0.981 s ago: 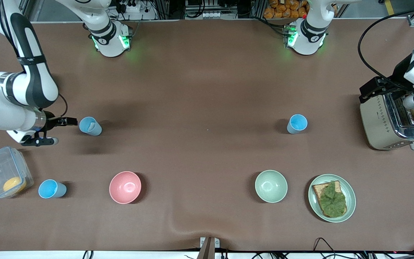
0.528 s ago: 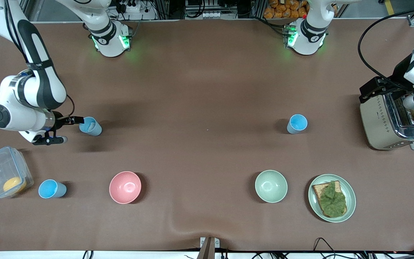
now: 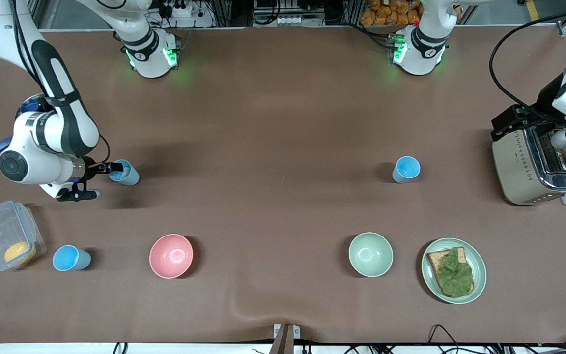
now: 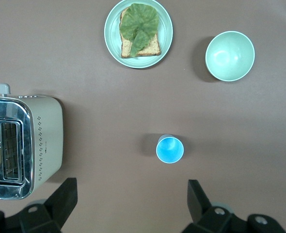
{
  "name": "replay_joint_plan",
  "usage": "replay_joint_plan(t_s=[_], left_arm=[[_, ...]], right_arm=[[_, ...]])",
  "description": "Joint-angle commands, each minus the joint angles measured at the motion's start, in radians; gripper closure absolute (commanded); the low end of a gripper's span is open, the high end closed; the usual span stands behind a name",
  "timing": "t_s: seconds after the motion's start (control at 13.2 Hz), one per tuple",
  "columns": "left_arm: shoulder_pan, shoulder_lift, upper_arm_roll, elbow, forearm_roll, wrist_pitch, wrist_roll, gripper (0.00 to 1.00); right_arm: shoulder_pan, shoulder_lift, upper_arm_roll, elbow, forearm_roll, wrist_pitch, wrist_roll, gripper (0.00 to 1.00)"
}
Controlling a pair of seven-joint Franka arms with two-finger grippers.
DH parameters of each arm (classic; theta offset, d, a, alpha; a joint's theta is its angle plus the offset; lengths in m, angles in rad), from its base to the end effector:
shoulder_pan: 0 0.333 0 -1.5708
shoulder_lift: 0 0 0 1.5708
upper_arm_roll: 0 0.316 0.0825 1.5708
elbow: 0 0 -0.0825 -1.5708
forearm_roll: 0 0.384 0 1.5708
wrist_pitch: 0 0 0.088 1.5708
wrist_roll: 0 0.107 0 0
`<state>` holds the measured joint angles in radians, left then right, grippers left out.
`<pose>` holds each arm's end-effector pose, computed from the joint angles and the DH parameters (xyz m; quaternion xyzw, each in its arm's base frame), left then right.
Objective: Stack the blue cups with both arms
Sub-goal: 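Reach the right gripper down and grasp the nearby light-blue cup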
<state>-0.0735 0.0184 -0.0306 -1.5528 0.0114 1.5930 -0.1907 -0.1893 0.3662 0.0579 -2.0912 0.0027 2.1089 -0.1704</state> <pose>0.5597 -0.0571 0.6247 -0.9990 -0.0432 -0.0116 0.0038 0.5384 -0.0708 0.2228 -0.9847 -0.0182 0.1694 0.0374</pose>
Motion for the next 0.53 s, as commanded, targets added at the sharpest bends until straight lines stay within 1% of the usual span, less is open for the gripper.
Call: replay_joint_plan(t_s=[0.0,0.3,0.45], left_arm=[[0.009,-0.001,-0.006,0.008,-0.004,-0.007,-0.018,0.00],[0.009,-0.003,-0.006,0.007,-0.004,-0.007,-0.018,0.00],[0.008,-0.001,-0.006,0.007,-0.004,-0.007,-0.018,0.00]], right_arm=[[-0.006,0.022,0.007,0.003,0.054,-0.003,-0.011,1.00],[0.010,0.023,0.005,0.019,0.059,-0.010,-0.011,1.00],[0.027,0.023,0.005,0.049,0.059,-0.044,-0.003,1.00]])
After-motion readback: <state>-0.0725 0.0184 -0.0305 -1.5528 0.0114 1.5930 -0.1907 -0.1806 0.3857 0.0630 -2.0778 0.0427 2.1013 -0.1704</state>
